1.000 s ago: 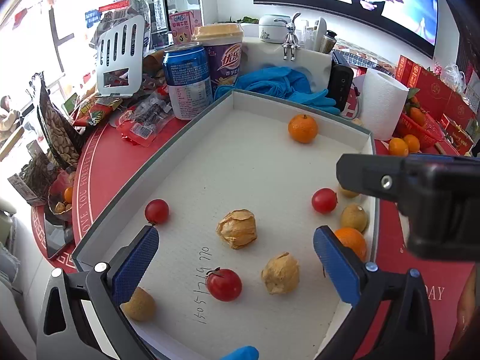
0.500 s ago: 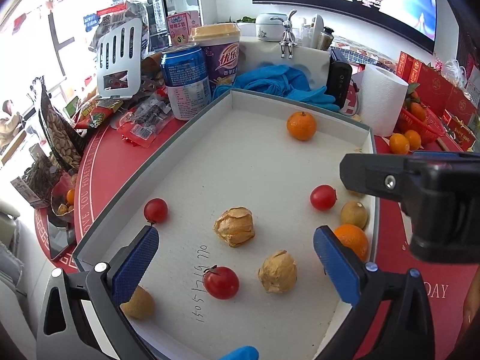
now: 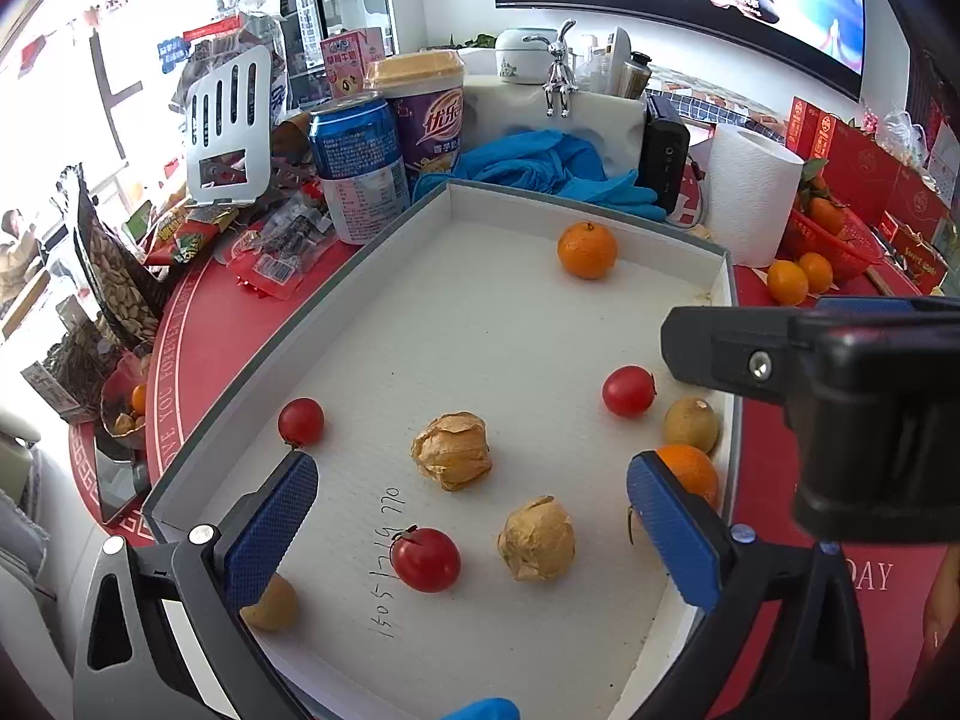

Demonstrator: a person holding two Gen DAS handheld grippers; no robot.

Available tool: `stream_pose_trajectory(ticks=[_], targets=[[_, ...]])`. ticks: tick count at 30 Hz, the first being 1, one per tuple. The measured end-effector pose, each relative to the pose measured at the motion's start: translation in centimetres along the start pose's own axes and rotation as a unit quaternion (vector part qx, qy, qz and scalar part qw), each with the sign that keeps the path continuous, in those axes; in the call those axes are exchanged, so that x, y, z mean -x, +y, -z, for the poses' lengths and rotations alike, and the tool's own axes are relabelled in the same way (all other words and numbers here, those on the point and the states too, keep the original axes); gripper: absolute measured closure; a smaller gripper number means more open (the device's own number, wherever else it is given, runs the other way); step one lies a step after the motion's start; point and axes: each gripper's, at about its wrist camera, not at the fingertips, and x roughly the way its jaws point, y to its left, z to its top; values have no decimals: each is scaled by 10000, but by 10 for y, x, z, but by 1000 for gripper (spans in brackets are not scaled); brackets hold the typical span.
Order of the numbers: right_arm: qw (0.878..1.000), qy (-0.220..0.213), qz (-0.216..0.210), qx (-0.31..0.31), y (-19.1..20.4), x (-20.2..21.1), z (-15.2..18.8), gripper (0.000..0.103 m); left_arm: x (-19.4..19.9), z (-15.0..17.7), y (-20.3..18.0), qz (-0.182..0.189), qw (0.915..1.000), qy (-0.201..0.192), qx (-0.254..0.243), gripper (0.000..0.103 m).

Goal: Organize fruits

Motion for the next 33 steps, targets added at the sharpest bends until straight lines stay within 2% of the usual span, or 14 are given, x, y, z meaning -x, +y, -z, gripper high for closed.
stream_pose_trajectory(ticks=[33], targets=[[9999, 61, 92, 81, -2, -1, 7, 0, 2, 1, 0, -39, 10000, 47, 28, 0]])
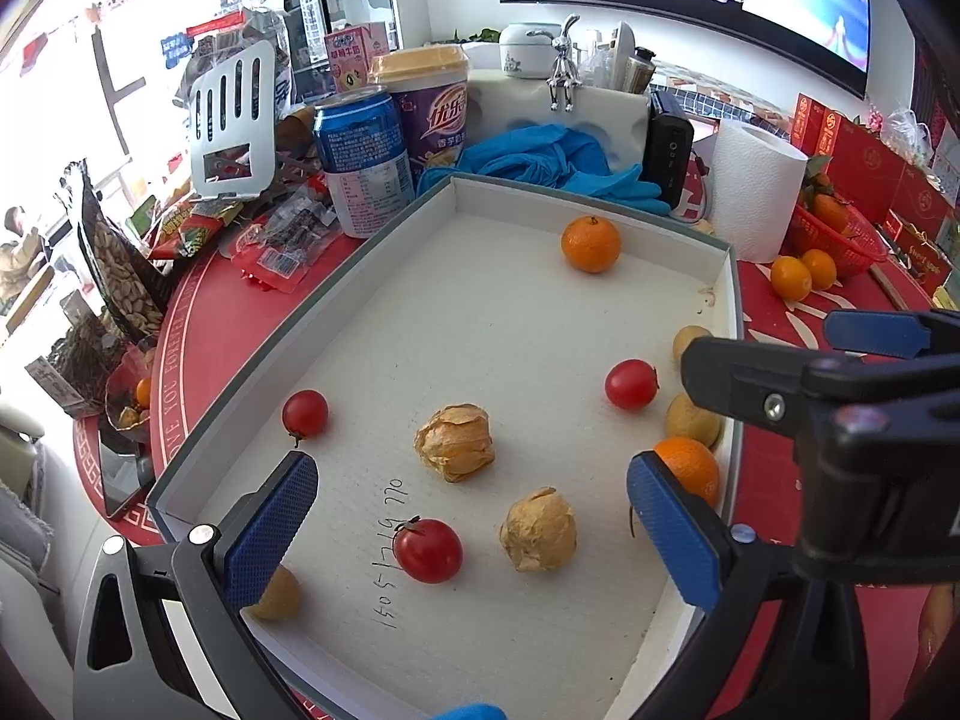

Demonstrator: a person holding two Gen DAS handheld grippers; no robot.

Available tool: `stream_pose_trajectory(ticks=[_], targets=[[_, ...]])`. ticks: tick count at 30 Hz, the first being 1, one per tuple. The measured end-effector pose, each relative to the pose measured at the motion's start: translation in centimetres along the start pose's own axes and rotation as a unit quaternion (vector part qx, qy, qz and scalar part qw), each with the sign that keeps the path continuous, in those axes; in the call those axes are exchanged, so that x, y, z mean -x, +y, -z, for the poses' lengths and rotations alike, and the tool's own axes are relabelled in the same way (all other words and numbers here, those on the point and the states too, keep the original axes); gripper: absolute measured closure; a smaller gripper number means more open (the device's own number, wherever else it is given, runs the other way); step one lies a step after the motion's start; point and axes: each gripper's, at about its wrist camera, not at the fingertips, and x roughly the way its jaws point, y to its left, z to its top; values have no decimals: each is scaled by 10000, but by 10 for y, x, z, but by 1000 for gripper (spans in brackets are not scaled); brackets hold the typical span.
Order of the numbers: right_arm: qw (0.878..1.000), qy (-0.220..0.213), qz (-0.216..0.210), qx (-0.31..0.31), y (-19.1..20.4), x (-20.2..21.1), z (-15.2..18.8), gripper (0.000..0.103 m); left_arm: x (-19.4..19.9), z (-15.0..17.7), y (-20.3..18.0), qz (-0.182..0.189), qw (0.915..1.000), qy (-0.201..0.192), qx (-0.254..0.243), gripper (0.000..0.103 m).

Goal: Organize fruits

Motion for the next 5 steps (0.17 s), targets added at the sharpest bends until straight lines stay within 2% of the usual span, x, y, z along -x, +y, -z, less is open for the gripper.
stream_pose_trajectory(ticks=[5], targets=[[10000, -21, -23, -5, -4, 3, 2, 0, 9, 0, -5, 31, 9997, -168, -155, 0]])
